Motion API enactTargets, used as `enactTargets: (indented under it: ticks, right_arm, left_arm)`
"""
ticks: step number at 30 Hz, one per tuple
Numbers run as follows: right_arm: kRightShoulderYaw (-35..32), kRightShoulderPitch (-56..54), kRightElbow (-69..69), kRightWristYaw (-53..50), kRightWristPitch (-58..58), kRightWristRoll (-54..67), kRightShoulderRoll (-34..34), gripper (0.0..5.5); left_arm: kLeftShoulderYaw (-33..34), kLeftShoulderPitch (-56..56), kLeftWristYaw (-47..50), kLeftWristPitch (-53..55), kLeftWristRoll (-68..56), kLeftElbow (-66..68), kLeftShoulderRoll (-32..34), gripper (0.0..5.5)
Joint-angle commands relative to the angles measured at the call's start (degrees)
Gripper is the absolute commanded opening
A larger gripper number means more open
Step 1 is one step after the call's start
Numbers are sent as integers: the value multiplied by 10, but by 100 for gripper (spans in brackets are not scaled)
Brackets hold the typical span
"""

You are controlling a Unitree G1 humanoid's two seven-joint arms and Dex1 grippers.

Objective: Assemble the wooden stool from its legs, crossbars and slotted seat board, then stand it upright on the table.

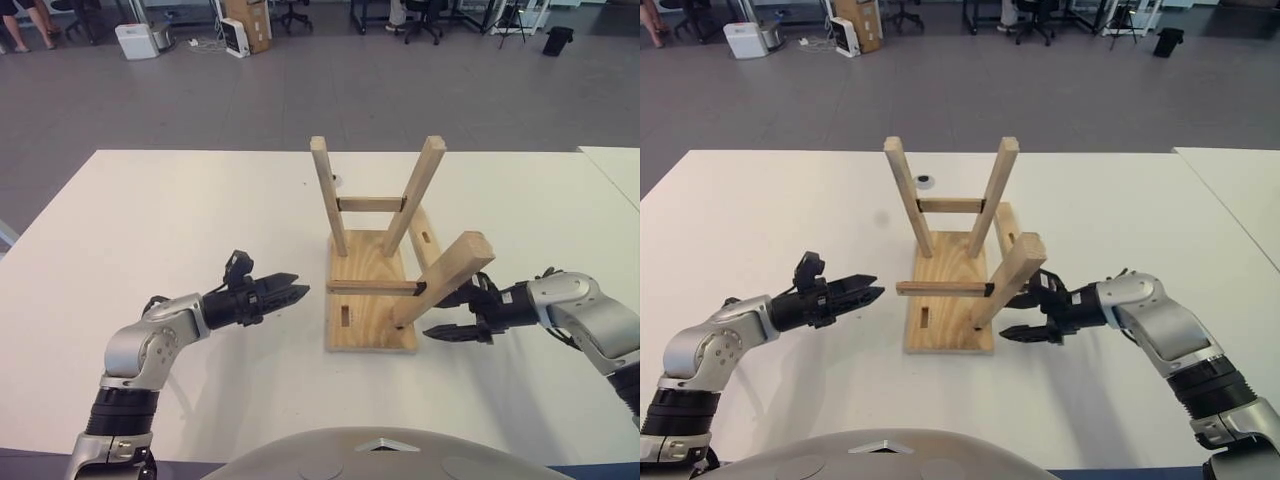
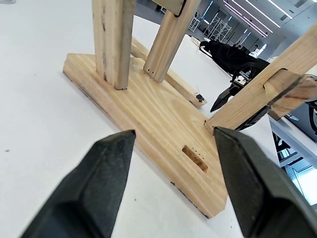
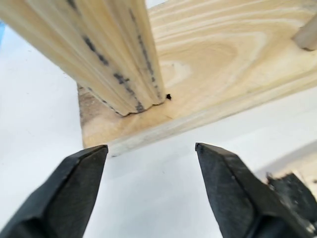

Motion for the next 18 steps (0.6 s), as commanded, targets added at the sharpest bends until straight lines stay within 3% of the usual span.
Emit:
enactTargets:
  ticks: [1, 2, 8, 14, 18]
  right_arm:
    - [-61, 7, 2, -26, -11, -2, -1, 401]
    - [-82, 9, -2, -47, -6, 1, 6, 424]
    - [-189, 9, -8, -278, 85, 1, 112, 424]
    - [-184, 9, -12, -400, 125, 1, 236, 424]
    - [-169, 2, 23, -449, 120, -38, 271, 424]
  left_arm:
    - [0, 12, 11, -5, 4, -7, -1, 290]
    - [2, 16, 13, -6, 3, -10, -3, 290]
    - [11, 34, 68, -39, 38, 10, -15, 290]
    - [3, 28, 76, -53, 56, 25, -18, 290]
    - [-1, 23, 75, -55, 60, 32, -19, 290]
